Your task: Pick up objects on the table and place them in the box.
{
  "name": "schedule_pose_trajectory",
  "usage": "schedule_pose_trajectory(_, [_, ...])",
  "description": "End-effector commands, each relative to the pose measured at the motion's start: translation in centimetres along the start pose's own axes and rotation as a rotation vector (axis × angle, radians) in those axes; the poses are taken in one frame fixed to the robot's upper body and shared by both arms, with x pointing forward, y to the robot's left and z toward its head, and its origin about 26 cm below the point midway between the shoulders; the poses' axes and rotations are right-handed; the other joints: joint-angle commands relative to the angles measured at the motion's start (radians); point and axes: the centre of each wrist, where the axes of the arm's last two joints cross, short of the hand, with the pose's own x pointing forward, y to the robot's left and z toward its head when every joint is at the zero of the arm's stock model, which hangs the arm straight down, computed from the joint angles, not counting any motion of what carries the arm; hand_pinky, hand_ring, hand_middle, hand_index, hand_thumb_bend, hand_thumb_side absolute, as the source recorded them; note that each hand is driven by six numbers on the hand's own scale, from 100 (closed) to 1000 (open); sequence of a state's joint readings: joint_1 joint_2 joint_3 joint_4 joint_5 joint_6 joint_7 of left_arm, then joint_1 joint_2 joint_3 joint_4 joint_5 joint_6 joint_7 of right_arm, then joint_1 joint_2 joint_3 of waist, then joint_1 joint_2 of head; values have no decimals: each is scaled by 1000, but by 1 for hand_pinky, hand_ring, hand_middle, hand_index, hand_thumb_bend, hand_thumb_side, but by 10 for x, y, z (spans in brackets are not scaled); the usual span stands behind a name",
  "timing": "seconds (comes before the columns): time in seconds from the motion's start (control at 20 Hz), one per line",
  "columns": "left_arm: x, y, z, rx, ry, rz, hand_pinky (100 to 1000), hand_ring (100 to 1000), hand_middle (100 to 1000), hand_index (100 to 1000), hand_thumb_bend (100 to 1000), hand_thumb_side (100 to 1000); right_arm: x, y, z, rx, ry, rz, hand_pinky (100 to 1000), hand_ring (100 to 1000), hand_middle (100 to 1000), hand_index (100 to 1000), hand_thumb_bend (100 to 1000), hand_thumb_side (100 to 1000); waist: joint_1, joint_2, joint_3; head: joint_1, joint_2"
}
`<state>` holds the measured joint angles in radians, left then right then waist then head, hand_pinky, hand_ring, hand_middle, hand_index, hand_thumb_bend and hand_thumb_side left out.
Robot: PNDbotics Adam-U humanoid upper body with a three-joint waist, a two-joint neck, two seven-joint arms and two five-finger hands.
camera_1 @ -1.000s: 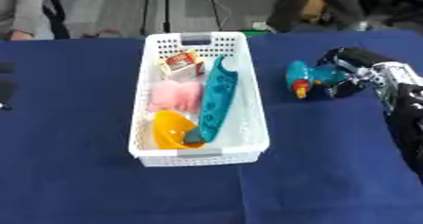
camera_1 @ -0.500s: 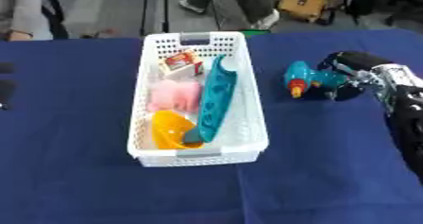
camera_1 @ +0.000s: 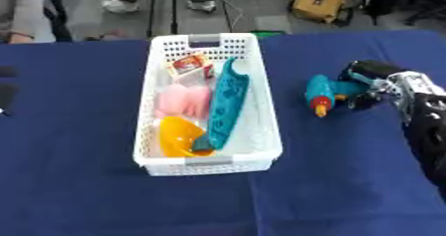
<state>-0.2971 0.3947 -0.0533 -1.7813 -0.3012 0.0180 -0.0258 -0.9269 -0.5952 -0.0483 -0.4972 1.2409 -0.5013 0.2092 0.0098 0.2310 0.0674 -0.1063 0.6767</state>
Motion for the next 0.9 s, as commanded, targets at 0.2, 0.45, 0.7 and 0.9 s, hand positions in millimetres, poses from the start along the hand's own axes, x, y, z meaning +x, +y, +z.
schedule_pose_trajectory(0.2, [6, 6, -3, 6, -27, -10, 484, 692, 757, 830, 558, 859, -11, -9, 8, -29, 29, 24, 308, 449, 434, 564, 209, 100, -1, -18, -7, 4, 0])
schedule_pose_trajectory(0.45, [6, 6, -3, 8, -26, -11, 484, 692, 757, 830, 557, 859, -14, -20, 14, -151, 14, 6, 282, 425, 412, 545, 191, 100, 0, -21, -14, 6, 0])
schedule_pose_trajectory(0.7, [6, 6, -2, 9, -23, -10, 484, 692, 757, 830, 557, 856, -10, -48, 17, -303, -54, 3, 271, 410, 403, 537, 156, 100, -1, -29, -24, 9, -1])
schedule_pose_trajectory(0.9, [5, 6, -2, 10, -21, -11, 484, 692, 757, 830, 557, 854, -6, -68, 26, -418, -137, 23, 271, 410, 403, 537, 161, 100, -1, -35, -31, 12, -4])
